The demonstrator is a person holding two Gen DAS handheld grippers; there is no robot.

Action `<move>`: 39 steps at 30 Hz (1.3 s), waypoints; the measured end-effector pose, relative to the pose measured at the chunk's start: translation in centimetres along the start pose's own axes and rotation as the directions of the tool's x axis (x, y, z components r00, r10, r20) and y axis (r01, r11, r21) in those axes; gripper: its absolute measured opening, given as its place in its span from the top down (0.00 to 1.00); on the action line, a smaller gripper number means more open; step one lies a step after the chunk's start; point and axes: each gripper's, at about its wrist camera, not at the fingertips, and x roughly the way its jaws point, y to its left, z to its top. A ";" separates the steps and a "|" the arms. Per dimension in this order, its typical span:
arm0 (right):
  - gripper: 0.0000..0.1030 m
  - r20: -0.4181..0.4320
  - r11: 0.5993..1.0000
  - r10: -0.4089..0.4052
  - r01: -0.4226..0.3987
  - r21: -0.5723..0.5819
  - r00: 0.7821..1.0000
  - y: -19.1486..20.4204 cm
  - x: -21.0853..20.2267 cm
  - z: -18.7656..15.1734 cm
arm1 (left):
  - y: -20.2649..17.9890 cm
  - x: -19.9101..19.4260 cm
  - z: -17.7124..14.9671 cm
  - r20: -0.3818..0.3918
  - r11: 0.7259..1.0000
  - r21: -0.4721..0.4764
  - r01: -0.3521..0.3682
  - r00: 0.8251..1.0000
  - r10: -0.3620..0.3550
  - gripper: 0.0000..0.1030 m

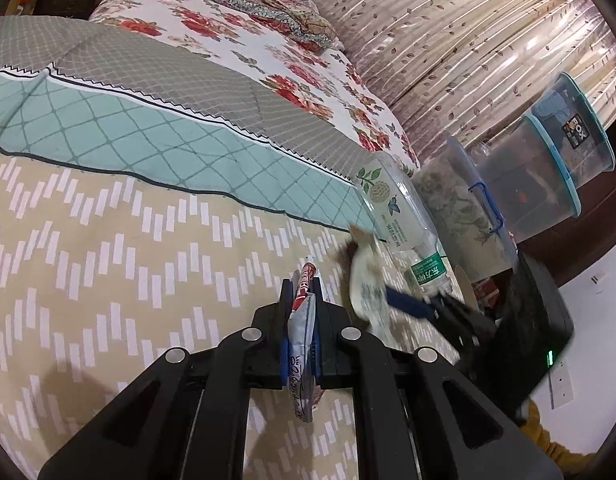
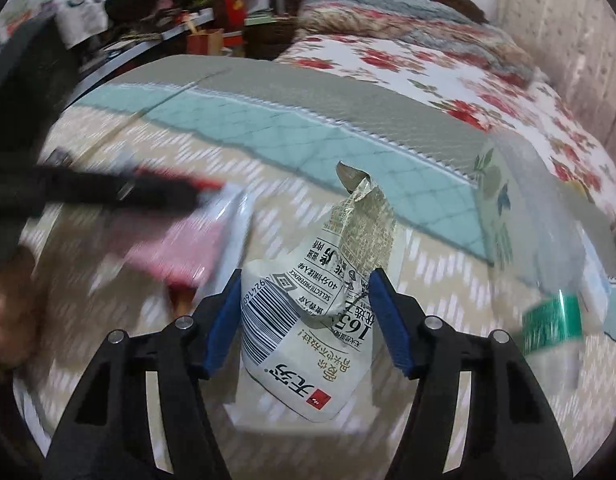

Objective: Collect trash
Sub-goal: 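Close the right gripper on the white printed snack bag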

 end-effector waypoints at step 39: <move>0.53 0.221 0.634 0.478 -0.508 0.583 0.850 -6.3 -0.6 -5.3 | -1.6 -0.2 -0.7 0.024 0.995 0.058 -0.080 0.997 0.079 0.94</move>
